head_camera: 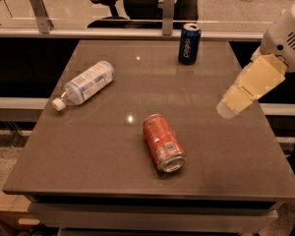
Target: Pick blue plastic bottle
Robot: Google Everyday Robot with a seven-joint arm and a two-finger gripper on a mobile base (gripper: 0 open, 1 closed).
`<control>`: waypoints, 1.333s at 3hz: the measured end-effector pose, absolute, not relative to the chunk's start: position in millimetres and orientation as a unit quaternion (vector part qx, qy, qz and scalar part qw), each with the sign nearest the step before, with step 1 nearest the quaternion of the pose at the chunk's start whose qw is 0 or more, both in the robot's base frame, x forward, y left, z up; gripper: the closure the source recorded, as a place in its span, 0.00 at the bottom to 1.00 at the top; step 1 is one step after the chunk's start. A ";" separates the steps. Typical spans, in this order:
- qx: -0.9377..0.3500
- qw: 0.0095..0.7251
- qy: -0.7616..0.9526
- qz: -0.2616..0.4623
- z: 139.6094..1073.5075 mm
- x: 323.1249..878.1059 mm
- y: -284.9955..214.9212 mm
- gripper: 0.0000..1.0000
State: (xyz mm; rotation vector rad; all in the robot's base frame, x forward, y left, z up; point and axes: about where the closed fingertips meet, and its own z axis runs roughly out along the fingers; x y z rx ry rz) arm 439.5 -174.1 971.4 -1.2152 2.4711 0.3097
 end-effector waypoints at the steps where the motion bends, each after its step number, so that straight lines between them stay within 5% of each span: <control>1: -0.395 0.177 0.892 0.133 968.3 431.4 -159.4 0.00; 4: -0.283 0.140 0.931 0.185 942.2 446.2 -113.2 0.00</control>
Offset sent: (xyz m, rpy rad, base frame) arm -0.0173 0.0457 -0.0157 0.1002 0.1837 -0.2270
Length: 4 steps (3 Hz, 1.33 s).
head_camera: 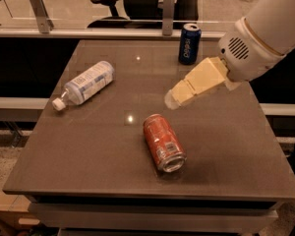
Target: Pick blue plastic bottle
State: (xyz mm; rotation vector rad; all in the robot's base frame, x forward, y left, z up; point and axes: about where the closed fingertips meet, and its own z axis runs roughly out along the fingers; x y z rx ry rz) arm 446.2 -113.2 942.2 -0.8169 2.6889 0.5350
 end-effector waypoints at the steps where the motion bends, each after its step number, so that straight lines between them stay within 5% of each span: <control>1: -0.241 0.139 0.940 0.196 929.6 461.5 -88.9 0.00; 4: -0.137 0.081 0.975 0.157 896.9 450.8 -25.7 0.00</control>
Offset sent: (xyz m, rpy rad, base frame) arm 0.0173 0.0755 -0.0357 -0.0166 0.1257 -0.3065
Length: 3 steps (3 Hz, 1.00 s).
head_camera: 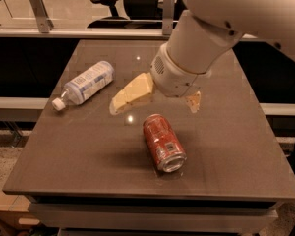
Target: Pick blue plastic bottle
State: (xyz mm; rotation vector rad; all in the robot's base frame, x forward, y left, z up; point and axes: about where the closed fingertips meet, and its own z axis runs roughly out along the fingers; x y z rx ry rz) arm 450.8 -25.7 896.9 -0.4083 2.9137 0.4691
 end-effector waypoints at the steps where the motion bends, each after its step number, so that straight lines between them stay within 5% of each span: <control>1: -0.126 0.072 0.979 0.145 882.2 447.6 -23.6 0.00; 3: -0.134 0.051 0.982 0.119 859.6 440.1 -39.6 0.00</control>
Offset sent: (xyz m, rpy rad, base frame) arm -0.0104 -0.0166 -0.0469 -0.0931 0.0650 -0.0192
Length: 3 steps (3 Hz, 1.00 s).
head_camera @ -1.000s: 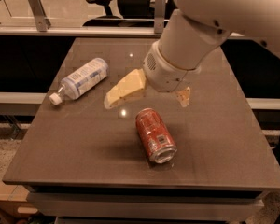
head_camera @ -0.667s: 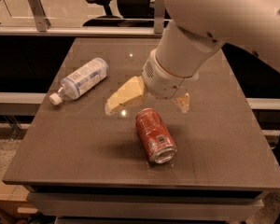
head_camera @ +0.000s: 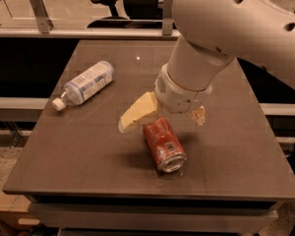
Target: Pick blue plastic bottle
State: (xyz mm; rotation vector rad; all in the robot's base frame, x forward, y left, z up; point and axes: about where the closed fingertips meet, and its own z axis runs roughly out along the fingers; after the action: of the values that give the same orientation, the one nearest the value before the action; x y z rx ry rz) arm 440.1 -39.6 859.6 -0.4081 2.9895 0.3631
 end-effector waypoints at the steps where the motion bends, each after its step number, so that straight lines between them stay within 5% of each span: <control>1: -0.154 0.038 0.982 0.105 855.7 439.8 -45.4 0.00; 3: -0.203 0.005 0.977 0.071 851.4 444.1 -41.8 0.00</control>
Offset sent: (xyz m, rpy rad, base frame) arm 0.0079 -0.0083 -0.0084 -0.1554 0.0869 0.1739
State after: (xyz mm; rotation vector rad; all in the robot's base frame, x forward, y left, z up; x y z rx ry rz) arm 444.1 -41.8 851.4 -0.6362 3.0584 0.2208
